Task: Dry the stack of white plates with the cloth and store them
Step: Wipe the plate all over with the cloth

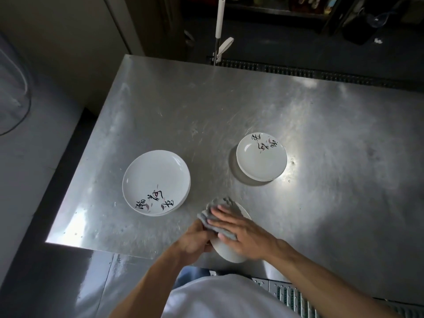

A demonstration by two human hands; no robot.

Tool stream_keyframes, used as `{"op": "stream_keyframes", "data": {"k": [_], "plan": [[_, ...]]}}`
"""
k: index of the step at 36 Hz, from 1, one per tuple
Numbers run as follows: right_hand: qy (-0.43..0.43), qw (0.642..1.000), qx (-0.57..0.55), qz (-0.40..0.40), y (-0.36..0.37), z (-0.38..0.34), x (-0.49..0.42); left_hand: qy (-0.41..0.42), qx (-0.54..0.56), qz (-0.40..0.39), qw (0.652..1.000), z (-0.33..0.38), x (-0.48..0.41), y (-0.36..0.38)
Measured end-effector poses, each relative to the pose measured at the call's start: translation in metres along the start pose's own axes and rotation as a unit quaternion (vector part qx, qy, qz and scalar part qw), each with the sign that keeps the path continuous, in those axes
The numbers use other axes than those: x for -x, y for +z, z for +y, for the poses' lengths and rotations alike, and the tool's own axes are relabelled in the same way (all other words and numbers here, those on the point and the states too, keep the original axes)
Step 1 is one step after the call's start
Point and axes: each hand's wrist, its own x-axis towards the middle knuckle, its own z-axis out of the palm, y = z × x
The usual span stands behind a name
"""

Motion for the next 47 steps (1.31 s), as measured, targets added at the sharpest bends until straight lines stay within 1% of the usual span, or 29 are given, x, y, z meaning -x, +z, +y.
{"op": "stream_keyframes", "data": {"k": [1,4,5,6,9,11,12,14,15,16,18,20,22,24,26,28,30,32,33,35,36,37,40,41,42,43,45,46,47], "plan": [[0.029,1.0,-0.008,0.008,-0.003,0.004,0.0,0.0,-0.001,-0.002,1.0,0.001,0.001,0.0],[0.182,0.982,-0.046,0.032,-0.014,0.015,-0.002,-0.001,-0.013,-0.008,1.0,0.004,0.003,0.001],[0.184,0.982,-0.04,0.023,-0.014,0.013,-0.002,-0.004,-0.015,-0.009,1.0,0.005,0.003,0.002],[0.16,0.986,-0.036,0.024,-0.013,0.008,-0.003,-0.007,-0.014,-0.012,1.0,0.006,0.004,0.003],[0.01,1.0,-0.018,0.023,-0.001,-0.005,-0.002,-0.01,-0.024,-0.017,1.0,0.004,0.003,0.008],[0.012,0.999,-0.021,0.024,-0.004,-0.002,-0.006,-0.009,-0.018,-0.01,1.0,0.004,0.002,0.009],[0.046,0.998,-0.022,0.04,-0.008,0.002,-0.008,-0.005,-0.001,-0.002,1.0,0.003,0.0,0.008],[0.168,0.984,-0.029,0.061,-0.016,0.015,-0.009,0.008,0.056,0.034,0.998,-0.002,-0.004,0.004],[0.218,0.973,-0.039,0.055,-0.018,0.02,-0.008,0.012,0.087,0.058,0.994,-0.003,-0.006,0.003],[0.241,0.968,-0.051,0.044,-0.018,0.022,-0.006,0.015,0.111,0.08,0.99,-0.005,-0.007,0.002],[0.224,0.972,-0.068,0.027,-0.01,0.016,0.001,0.017,0.131,0.093,0.987,-0.008,-0.009,0.0],[0.195,0.976,-0.099,0.02,0.0,0.003,0.007,0.012,0.13,0.074,0.989,-0.004,-0.007,-0.001],[0.208,0.964,-0.161,0.034,0.005,-0.012,0.012,0.002,0.126,0.063,0.99,0.001,-0.002,-0.004],[0.184,0.961,-0.199,0.059,0.006,-0.027,0.013,0.005,0.111,0.044,0.993,0.002,0.0,-0.009],[0.14,0.97,-0.185,0.064,0.008,-0.039,0.009,0.008,0.081,0.025,0.996,-0.002,0.003,-0.009],[0.101,0.984,-0.136,0.047,0.009,-0.043,0.001,0.005,0.047,0.007,0.999,-0.008,0.006,-0.006],[0.086,0.992,-0.091,0.03,0.006,-0.039,-0.009,0.008,0.034,-0.008,0.999,-0.012,0.008,-0.004],[0.113,0.993,-0.029,0.037,-0.002,-0.025,-0.018,0.004,0.049,-0.01,0.999,-0.011,0.009,-0.003],[0.151,0.987,-0.014,0.043,-0.008,-0.017,-0.021,-0.001,0.059,-0.008,0.998,-0.011,0.009,-0.004],[0.228,0.972,-0.04,0.046,-0.015,-0.005,-0.023,-0.011,0.07,-0.001,0.998,-0.011,0.01,-0.006],[0.23,0.972,-0.047,0.033,-0.014,-0.003,-0.022,-0.014,0.071,0.0,0.997,-0.01,0.01,-0.007],[0.2,0.979,-0.041,0.021,-0.012,-0.006,-0.02,-0.015,0.066,-0.003,0.998,-0.009,0.011,-0.008],[0.056,0.998,-0.016,-0.004,0.0,-0.013,-0.01,-0.001,0.028,-0.027,0.999,-0.006,0.013,-0.007],[0.043,0.999,-0.014,-0.003,0.002,-0.011,-0.009,0.001,0.02,-0.03,0.999,-0.006,0.014,-0.006],[0.067,0.998,-0.019,0.009,0.001,-0.006,-0.011,-0.001,0.017,-0.029,0.999,-0.006,0.014,-0.005],[0.13,0.99,-0.042,0.026,-0.001,-0.002,-0.012,-0.004,0.019,-0.025,1.0,-0.007,0.013,-0.005],[0.28,0.955,-0.097,0.033,-0.006,0.005,-0.014,-0.003,0.039,-0.009,0.999,-0.008,0.011,-0.004],[0.312,0.943,-0.11,0.029,-0.006,0.006,-0.014,0.003,0.055,0.002,0.998,-0.009,0.01,-0.003],[0.313,0.942,-0.115,0.032,-0.005,0.004,-0.013,0.007,0.077,0.015,0.997,-0.01,0.008,-0.002]]}}
